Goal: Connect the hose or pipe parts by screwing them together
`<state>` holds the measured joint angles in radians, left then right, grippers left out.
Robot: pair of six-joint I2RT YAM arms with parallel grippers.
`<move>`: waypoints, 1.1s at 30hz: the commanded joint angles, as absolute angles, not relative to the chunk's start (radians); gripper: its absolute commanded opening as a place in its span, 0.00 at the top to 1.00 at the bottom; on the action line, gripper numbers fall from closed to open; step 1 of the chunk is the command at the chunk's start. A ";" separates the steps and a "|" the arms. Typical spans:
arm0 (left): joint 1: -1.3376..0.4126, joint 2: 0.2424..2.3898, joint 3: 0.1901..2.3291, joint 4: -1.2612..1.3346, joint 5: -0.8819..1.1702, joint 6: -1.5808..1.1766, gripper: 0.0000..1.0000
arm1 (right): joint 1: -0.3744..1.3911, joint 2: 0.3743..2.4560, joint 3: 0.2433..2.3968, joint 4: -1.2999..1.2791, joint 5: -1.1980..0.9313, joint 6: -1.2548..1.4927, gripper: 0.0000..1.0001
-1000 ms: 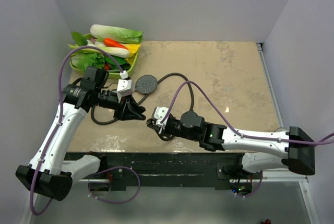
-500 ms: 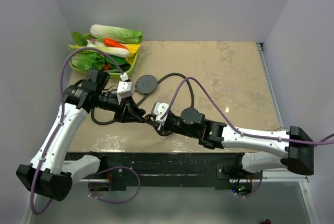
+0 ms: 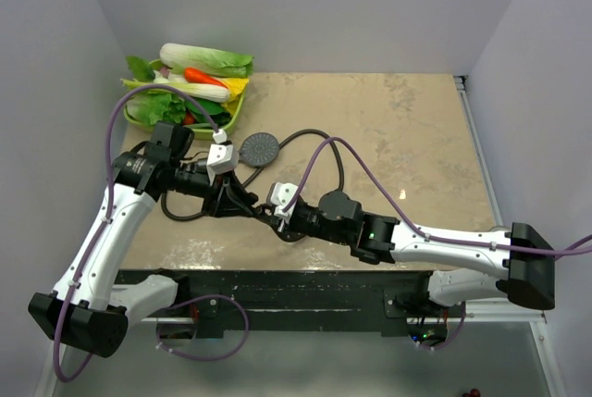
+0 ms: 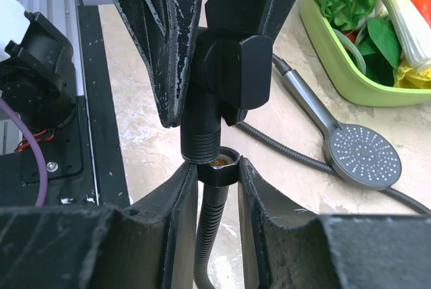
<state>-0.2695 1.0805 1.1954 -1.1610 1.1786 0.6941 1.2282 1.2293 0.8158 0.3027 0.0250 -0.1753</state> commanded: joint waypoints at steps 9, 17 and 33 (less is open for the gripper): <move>-0.273 1.063 1.193 -1.121 1.227 0.675 1.00 | 1.239 1.207 0.890 0.399 -0.031 -0.158 1.00; -0.273 1.068 1.189 -1.111 1.233 0.669 1.00 | 1.239 1.175 0.870 0.503 -0.017 -0.130 1.00; -0.273 1.080 1.187 -1.195 1.216 0.782 1.00 | 1.240 1.164 0.922 0.463 -0.032 -0.135 1.00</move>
<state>-0.2695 1.0660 1.1954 -1.1458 1.2053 0.7116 1.2499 1.2312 0.8330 0.3054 0.0040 -0.1463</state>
